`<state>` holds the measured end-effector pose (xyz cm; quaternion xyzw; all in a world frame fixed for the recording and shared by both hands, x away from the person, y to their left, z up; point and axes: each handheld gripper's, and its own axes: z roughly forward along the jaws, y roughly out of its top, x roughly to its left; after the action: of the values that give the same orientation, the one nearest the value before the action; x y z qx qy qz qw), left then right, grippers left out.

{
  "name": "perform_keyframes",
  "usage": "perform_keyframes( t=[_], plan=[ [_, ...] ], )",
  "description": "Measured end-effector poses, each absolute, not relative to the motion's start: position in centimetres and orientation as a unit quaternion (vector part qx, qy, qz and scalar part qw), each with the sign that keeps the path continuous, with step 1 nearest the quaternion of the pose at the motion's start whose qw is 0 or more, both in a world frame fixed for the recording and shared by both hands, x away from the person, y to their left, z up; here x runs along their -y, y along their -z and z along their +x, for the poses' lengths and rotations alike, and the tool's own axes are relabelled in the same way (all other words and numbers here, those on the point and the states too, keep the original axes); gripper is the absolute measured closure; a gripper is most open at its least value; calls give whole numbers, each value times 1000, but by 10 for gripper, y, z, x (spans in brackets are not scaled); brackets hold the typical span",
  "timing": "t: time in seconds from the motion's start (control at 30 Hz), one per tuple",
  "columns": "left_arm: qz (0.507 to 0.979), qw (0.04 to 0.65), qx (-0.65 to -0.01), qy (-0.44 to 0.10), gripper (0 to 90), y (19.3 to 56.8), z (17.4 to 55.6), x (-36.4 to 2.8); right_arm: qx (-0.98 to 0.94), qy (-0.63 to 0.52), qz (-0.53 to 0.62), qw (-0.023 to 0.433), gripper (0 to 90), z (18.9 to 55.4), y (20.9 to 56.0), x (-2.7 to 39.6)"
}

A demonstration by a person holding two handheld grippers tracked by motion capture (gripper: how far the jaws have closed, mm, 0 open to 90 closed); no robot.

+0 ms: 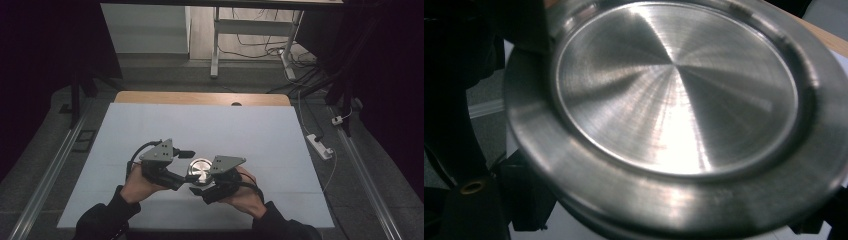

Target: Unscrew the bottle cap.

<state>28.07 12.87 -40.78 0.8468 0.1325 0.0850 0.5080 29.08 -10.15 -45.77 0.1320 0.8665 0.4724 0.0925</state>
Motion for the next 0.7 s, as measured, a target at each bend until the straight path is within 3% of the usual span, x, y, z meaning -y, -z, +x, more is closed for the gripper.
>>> perform_keyframes(
  t=[0.43, 0.7],
  plan=[
    [849, 512, -119, -57, 153, 408, 283, -132, -857, -487, 148, 79, 153, 299, 454, 113],
    [861, 500, -84, -25, 143, 416, 291, -118, -864, -488, 110, 55, 153, 293, 452, 107]
  ],
)
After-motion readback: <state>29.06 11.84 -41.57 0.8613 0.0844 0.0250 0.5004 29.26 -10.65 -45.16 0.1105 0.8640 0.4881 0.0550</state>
